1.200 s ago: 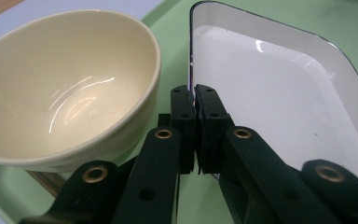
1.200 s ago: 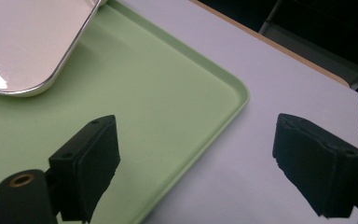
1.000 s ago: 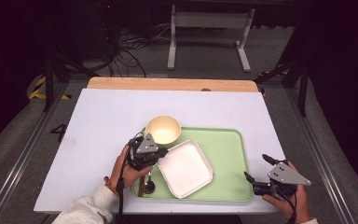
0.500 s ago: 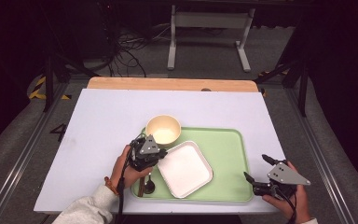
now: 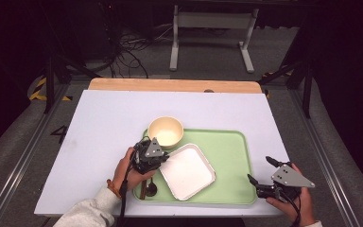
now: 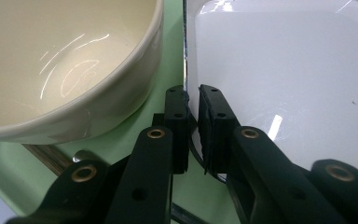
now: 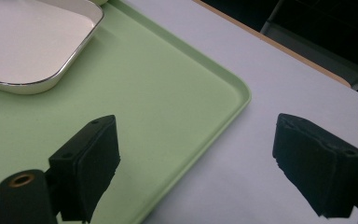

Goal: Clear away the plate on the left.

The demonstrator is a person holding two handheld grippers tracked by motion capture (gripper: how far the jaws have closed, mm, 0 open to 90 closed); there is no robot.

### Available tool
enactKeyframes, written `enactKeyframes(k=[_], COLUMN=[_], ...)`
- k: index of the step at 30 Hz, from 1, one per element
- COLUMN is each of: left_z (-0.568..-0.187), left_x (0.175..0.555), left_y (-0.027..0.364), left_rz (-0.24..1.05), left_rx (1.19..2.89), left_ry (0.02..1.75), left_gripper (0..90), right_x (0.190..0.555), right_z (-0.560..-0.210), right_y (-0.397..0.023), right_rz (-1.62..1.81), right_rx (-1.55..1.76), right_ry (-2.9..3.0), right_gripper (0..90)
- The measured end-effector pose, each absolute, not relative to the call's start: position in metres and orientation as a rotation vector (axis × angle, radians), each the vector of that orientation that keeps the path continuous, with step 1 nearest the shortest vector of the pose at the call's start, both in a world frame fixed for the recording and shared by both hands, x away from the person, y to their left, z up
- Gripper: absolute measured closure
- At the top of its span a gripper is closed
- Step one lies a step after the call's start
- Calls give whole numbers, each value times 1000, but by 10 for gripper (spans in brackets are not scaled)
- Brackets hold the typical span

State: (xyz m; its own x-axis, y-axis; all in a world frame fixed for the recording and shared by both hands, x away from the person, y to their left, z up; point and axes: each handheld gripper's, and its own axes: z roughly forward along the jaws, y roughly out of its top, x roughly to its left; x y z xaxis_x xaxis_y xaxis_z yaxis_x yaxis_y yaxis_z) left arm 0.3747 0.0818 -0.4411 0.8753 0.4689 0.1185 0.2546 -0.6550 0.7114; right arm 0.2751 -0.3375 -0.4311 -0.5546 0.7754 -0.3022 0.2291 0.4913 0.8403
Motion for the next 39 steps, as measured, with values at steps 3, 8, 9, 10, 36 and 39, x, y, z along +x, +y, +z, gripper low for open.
enactKeyframes(k=[3,8,9,10,36,39], left_z=[-440,-438,-437,-437,-431,-433], left_x=[374,372,372,371,313,307], left_y=[82,84,84,84,62,60], left_rz=[389,383,381,378,141,117], left_rx=[2309,2294,2292,2292,2363,2367], left_ry=[517,506,503,501,233,229], left_gripper=[837,845,846,847,900,900], right_x=[275,275,275,275,274,275], right_z=[-431,-431,-431,-431,-430,-430], right_y=[-337,-336,-336,-336,-336,-336], right_rz=[1014,1014,1015,1014,1012,1016], right_rx=[820,818,819,819,816,819], right_ry=[2051,2051,2050,2051,2048,2042], right_gripper=[150,150,150,151,149,149])
